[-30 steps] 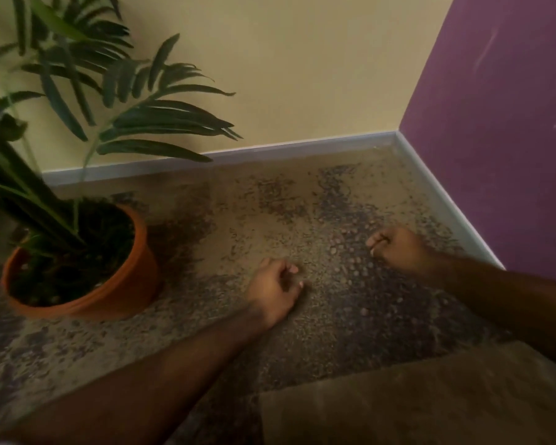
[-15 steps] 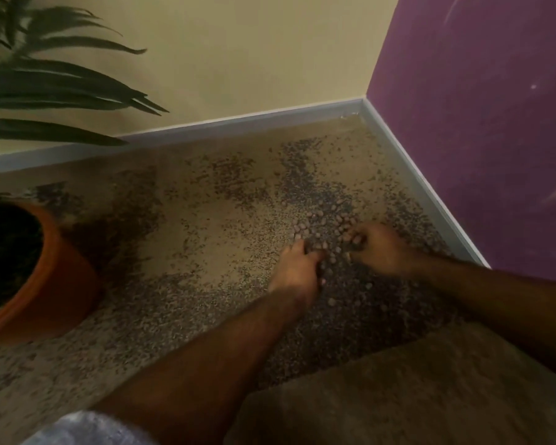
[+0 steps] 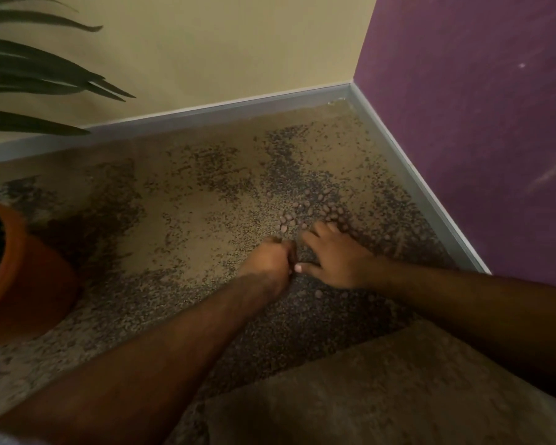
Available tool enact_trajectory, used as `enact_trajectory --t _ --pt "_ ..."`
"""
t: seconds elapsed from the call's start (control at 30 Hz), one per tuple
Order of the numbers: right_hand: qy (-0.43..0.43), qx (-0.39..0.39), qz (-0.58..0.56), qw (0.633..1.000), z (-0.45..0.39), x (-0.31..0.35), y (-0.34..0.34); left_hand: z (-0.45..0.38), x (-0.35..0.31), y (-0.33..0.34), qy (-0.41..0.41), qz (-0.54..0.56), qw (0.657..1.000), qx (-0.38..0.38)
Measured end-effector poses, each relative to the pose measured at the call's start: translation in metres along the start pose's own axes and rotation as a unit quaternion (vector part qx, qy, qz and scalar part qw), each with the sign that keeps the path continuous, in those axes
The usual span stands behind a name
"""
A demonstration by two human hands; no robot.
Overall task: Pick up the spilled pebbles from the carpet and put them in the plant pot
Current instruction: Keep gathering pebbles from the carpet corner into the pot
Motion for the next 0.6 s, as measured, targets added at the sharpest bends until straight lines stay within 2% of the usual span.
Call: enact_trajectory --t 0.1,0.2,0.33,0.47,0.53,0.6 --pt "-0.017 -0.024 0.001 1.0 0.006 0.006 0.006 0.002 0.004 0.0 -0.005 -0.012 1.0 0.003" --pt "-0.022 -0.049 0.0 0.999 0.01 0.011 0.01 0.002 0.009 -0.002 -0.022 0.02 1.0 0.009" --pt "-0.016 -0.04 -0.022 0.999 0.009 0.01 0.011 0.002 0.017 -0.001 -0.062 0.098 0.993 0.033" --pt "-0.002 -0.007 -0.04 0.999 0.003 0.004 0.013 0.007 0.016 -0.005 -0.066 0.099 0.992 0.036" --pt "0.012 -0.001 -0.081 0.997 0.001 -0.002 0.009 0.014 0.02 -0.003 -0.087 0.132 0.986 0.045" --pt "0.058 -0.038 -0.192 0.979 0.001 -0.009 0.0 0.021 0.027 0.0 -0.105 0.173 0.978 0.046"
Point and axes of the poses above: each hand's wrist, its own z-axis away from the middle knuckle, its own y-axis out of the palm, x = y × z, the point moved 5 cm from there along -z, towards the middle knuckle, and after that the axes turned 5 degrees about z, right-handed, at the moved point
